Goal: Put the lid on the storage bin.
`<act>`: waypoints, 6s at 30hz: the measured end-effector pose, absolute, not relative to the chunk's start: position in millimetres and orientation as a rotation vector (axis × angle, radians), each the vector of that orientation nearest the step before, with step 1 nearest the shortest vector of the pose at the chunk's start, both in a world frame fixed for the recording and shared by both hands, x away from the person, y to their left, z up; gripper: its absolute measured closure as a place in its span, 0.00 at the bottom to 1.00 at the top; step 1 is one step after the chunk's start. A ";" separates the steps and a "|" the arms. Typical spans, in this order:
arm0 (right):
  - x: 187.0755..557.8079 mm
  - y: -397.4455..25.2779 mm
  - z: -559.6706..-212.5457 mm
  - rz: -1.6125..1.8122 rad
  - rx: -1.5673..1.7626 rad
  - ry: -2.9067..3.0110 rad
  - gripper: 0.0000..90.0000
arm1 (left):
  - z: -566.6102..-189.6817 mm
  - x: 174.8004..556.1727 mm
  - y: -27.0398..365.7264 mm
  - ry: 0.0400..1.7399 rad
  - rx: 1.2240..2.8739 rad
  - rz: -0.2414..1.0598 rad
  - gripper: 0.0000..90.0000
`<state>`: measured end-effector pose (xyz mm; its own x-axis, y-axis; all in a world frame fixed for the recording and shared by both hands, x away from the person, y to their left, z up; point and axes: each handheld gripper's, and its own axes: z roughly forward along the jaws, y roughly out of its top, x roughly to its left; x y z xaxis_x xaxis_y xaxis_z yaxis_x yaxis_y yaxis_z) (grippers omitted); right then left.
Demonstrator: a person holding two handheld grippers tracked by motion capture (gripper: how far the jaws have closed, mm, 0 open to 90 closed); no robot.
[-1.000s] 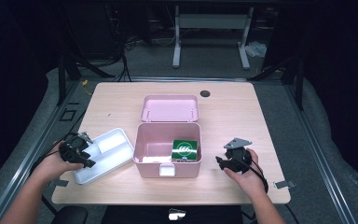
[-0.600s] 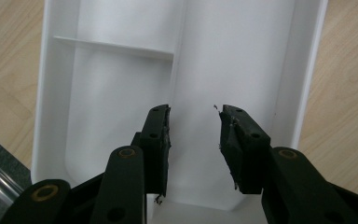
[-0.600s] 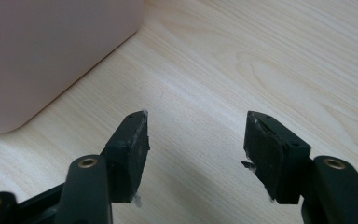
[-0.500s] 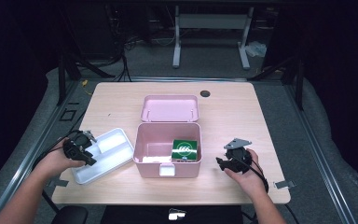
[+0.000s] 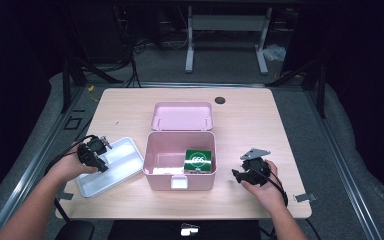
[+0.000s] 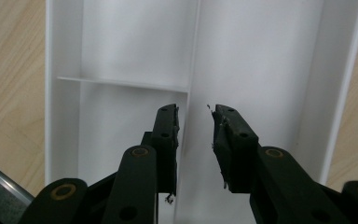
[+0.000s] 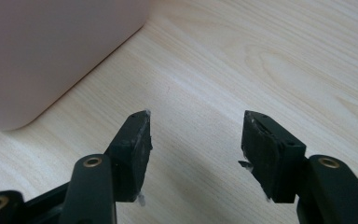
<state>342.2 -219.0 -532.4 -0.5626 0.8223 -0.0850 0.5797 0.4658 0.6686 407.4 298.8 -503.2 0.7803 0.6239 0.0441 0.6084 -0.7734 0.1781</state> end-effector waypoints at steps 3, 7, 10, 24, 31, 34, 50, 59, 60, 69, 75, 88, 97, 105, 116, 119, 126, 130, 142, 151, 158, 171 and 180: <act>342.1 -219.0 -532.5 0.842 1.175 2.327 0.47 | -505.5 410.8 297.5 0.982 2.825 0.140 0.80; 342.4 -219.1 -533.0 0.843 1.174 2.330 0.47 | -509.8 415.4 295.8 0.969 2.856 0.144 0.83; 342.5 -219.0 -533.6 0.843 1.171 2.337 0.47 | -513.3 418.0 294.6 0.957 2.885 0.162 0.84; 343.1 -218.1 -535.7 0.825 1.166 2.352 0.47 | -524.3 426.5 289.4 0.952 2.928 0.084 0.89; 343.3 -217.4 -536.4 0.814 1.160 2.358 0.47 | -525.6 431.2 284.6 0.946 2.949 0.052 0.97; 343.4 -217.7 -536.8 0.815 1.161 2.360 0.47 | -525.8 431.8 281.3 0.943 2.971 0.060 0.97; 343.5 -218.9 -536.6 0.816 1.166 2.353 0.47 | -522.5 430.9 281.3 0.965 2.969 0.074 0.99; 343.7 -219.3 -536.5 0.813 1.164 2.355 0.47 | -510.9 429.2 286.1 0.966 2.958 0.098 0.99; 343.6 -219.2 -536.5 0.813 1.164 2.355 0.47 | -508.6 428.7 287.1 0.972 2.952 0.098 0.99; 343.7 -219.4 -536.4 0.813 1.162 2.355 0.47 | -492.8 425.3 291.5 0.969 2.948 0.118 0.99; 343.6 -219.5 -536.2 0.812 1.163 2.354 0.47 | -479.4 424.1 294.5 0.977 2.941 0.137 0.99; 343.6 -219.7 -536.4 0.810 1.165 2.353 0.47 | -441.1 417.0 296.5 0.959 2.949 0.186 0.99; 343.7 -219.7 -536.7 0.807 1.167 2.351 0.47 | -409.5 416.7 288.7 0.919 2.962 0.227 0.99; 343.5 -219.9 -536.7 0.808 1.170 2.349 0.47 | -383.4 416.7 274.8 0.867 2.986 0.272 0.99; 343.3 -220.2 -536.6 0.804 1.171 2.348 0.47 | -364.8 422.5 238.7 0.766 3.019 0.288 0.99; 343.3 -220.3 -536.6 0.807 1.171 2.349 0.47 | -361.6 423.0 222.9 0.709 3.034 0.284 0.99; 343.4 -220.7 -536.4 0.813 1.169 2.348 0.47 | -362.9 426.8 186.1 0.601 3.042 0.276 0.99; 343.5 -221.3 -536.4 0.815 1.165 2.350 0.47 | -364.8 427.7 164.3 0.540 3.055 0.263 0.99; 343.6 -222.6 -535.9 0.815 1.158 2.347 0.47 | -369.9 426.9 117.6 0.388 3.083 0.246 0.99; 343.7 -223.3 -535.4 0.817 1.160 2.348 0.47 | -375.9 425.0 95.0 0.310 3.082 0.244 0.99; 343.9 -224.1 -535.2 0.822 1.160 2.347 0.47 | -377.4 423.7 82.3 0.272 3.082 0.225 0.99; 343.7 -224.4 -534.8 0.820 1.162 2.340 0.47 | -380.7 418.6 64.2 0.154 3.055 0.251 0.99; 344.0 -224.7 -535.1 0.819 1.159 2.341 0.47 | -386.3 414.3 55.7 0.109 3.064 0.243 0.99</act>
